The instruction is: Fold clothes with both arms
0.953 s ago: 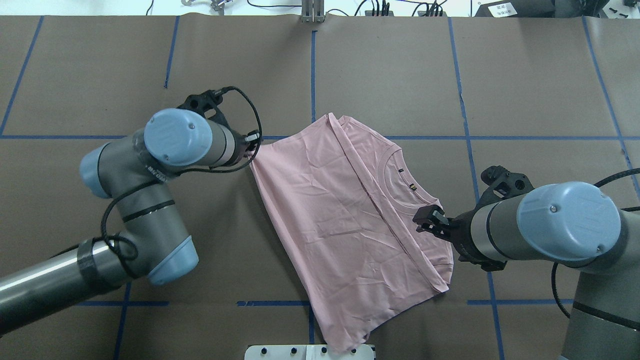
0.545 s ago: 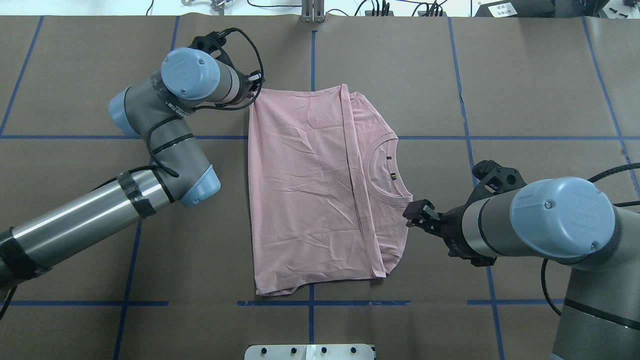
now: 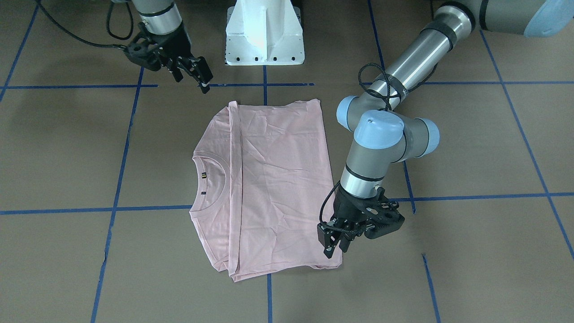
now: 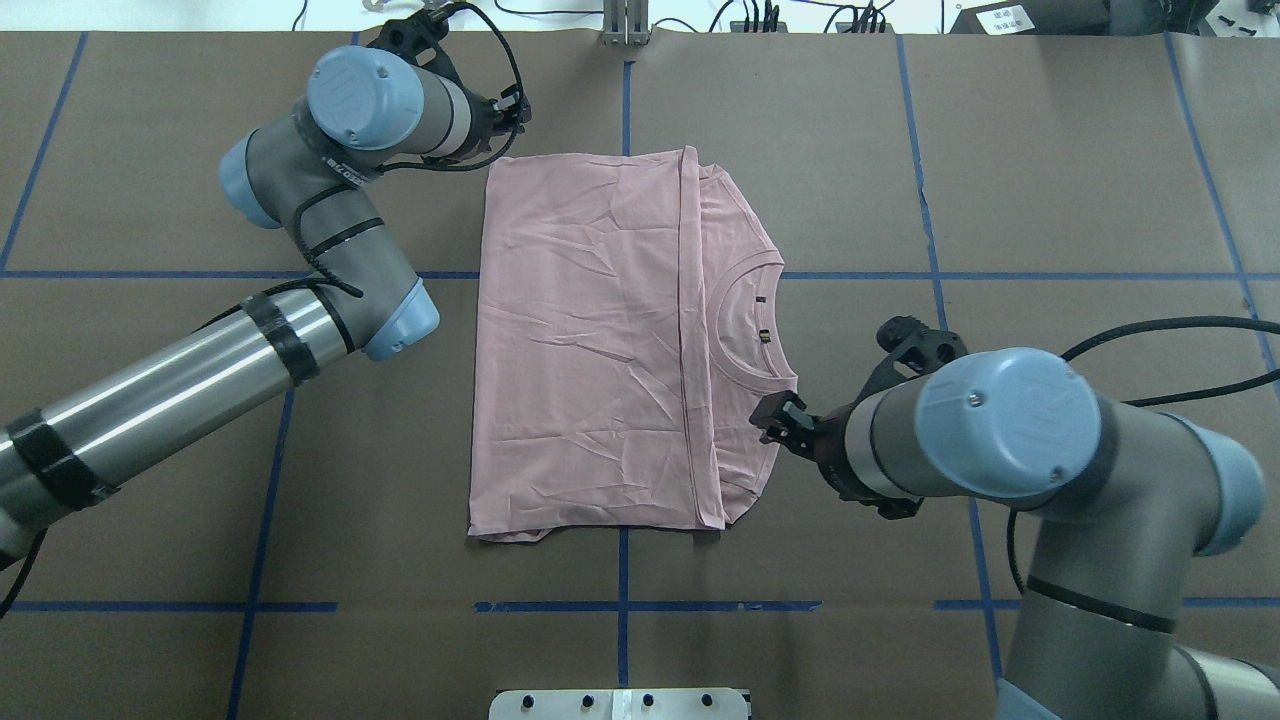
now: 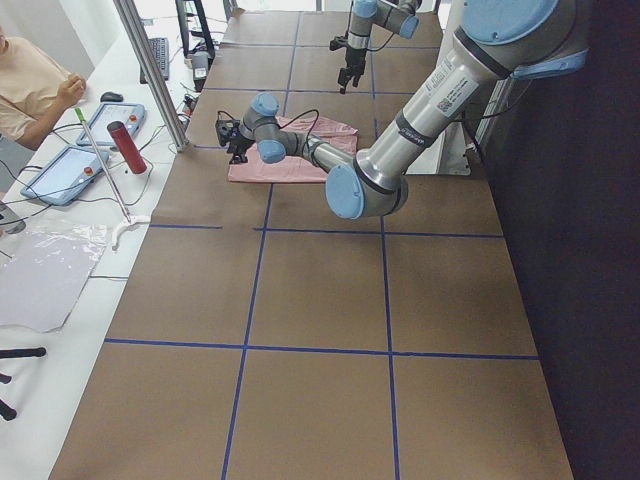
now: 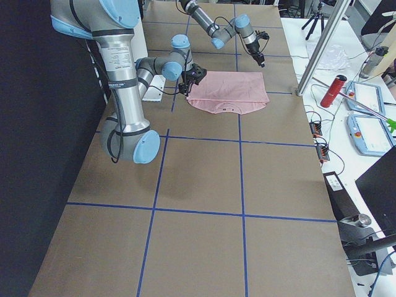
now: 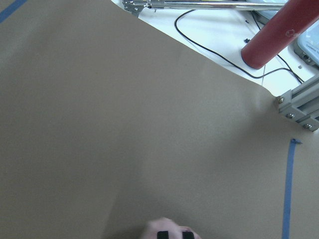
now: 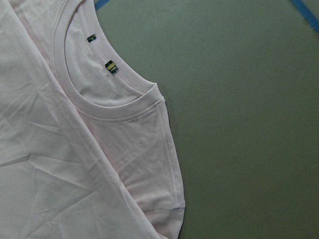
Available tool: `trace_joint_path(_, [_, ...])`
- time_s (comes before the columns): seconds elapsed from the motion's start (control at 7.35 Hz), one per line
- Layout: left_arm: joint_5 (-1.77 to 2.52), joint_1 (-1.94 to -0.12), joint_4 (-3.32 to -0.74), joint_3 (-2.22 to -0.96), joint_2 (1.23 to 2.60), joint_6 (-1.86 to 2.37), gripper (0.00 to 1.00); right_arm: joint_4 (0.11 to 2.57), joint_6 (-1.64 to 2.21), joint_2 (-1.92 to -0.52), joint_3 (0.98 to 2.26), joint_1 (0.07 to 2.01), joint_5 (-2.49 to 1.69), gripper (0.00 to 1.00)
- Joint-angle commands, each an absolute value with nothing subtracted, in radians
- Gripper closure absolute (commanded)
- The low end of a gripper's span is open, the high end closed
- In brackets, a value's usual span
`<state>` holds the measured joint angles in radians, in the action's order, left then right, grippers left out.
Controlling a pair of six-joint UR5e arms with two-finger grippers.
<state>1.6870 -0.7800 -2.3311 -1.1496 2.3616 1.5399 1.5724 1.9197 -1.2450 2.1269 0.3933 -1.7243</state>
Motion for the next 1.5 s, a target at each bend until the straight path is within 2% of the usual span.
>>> trace_joint_path(0.0, [1.781,-0.782,-2.329,-1.359,2.212,1.543,0.39,1.565,2.001,-1.155,2.001,0.338,-1.659,0.01])
trace_joint_path(0.41, [1.778,-0.781,-2.329,-1.359,2.21,1.566,0.39,1.563,2.051,-1.095,1.89,0.311,-1.66,0.12])
trace_joint_path(1.36, [1.776,-0.775,-2.327,-1.359,2.21,1.578,0.39,1.565,2.049,-1.089,1.839,0.275,-1.669,0.21])
